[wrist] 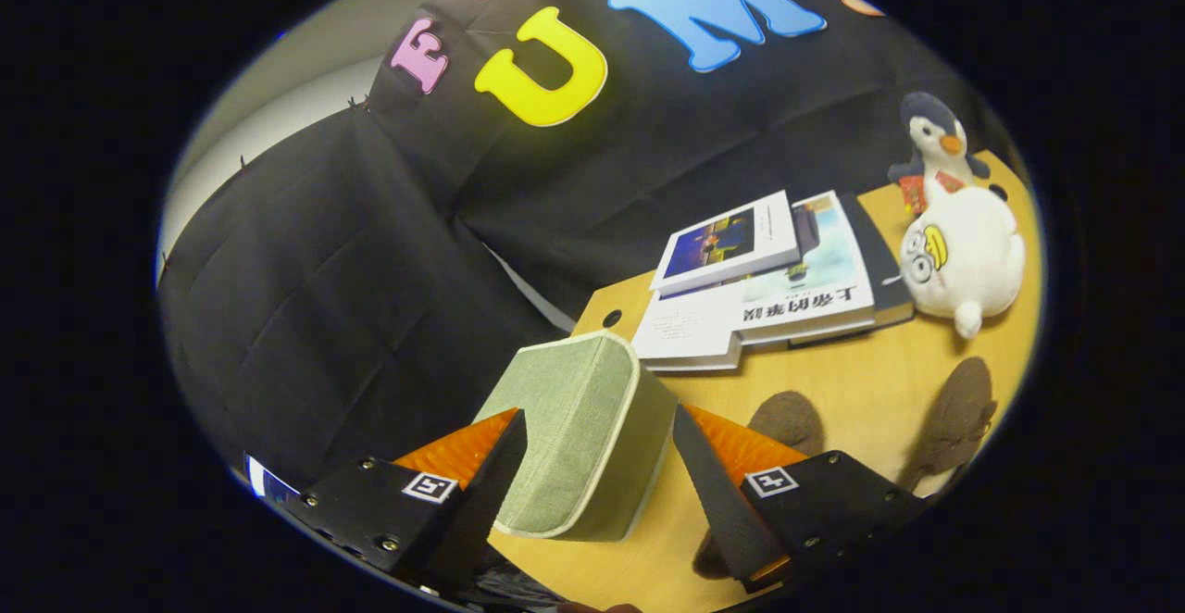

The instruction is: Open the storage box then place both shoes into the box .Put the left shoe in first, then the right shoe, with the right side of both shoes facing outward in a uniform manner.

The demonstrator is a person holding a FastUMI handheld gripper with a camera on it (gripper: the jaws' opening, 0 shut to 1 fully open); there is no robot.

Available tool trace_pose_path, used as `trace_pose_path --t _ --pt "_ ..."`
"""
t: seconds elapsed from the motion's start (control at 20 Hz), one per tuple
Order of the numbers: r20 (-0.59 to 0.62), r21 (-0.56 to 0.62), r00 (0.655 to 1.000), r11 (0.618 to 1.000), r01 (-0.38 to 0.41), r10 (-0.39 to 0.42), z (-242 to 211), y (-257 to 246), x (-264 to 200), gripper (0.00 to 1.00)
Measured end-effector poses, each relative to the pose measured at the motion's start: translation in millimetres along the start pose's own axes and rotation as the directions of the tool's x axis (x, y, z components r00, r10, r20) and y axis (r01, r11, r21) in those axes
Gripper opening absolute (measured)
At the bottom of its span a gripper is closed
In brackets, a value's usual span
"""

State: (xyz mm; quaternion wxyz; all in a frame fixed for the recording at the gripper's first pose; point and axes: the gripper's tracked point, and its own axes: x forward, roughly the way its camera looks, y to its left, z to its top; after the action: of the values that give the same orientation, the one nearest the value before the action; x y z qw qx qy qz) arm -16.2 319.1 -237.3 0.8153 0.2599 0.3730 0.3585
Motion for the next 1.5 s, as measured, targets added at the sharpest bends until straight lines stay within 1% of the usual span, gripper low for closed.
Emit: trace_pose_path --t 0.05,0.2,0.45,0.65,0.75,0.85,0.95,1.05,1.25,1.35,1.5 --pt "-0.019 0.027 0.999 0.999 -0.027 0.027 -7.3 0.8 8.9 0.97" --pt "-0.069 0.125 0.994 0.99 -0.07 0.079 -25.0 -3.6 32.6 0.97" --pt "-0.13 0.227 0.98 0.966 -0.122 0.154 -46.4 -2.3 58.0 0.97" --pt "-0.159 0.341 0.963 0.927 -0.154 0.219 -58.7 -1.3 79.0 0.97" --pt "-0.151 0.405 0.953 0.896 -0.182 0.262 -60.2 6.0 82.5 0.97" --pt "-0.146 0.439 0.953 0.88 -0.18 0.267 -61.9 5.8 87.8 0.97" --pt "-0.141 0.464 0.952 0.867 -0.179 0.272 -61.2 8.1 88.8 0.94" --pt "-0.157 0.474 0.946 0.862 -0.18 0.283 -64.2 12.9 85.7 0.75" --pt "-0.157 0.466 0.943 0.864 -0.191 0.293 -57.7 13.1 79.0 0.53" --pt "-0.147 0.487 0.948 0.855 -0.179 0.282 -58.4 14.5 83.5 0.24" --pt "-0.139 0.481 0.939 0.85 -0.213 0.314 -47.9 19.6 68.5 0.22"
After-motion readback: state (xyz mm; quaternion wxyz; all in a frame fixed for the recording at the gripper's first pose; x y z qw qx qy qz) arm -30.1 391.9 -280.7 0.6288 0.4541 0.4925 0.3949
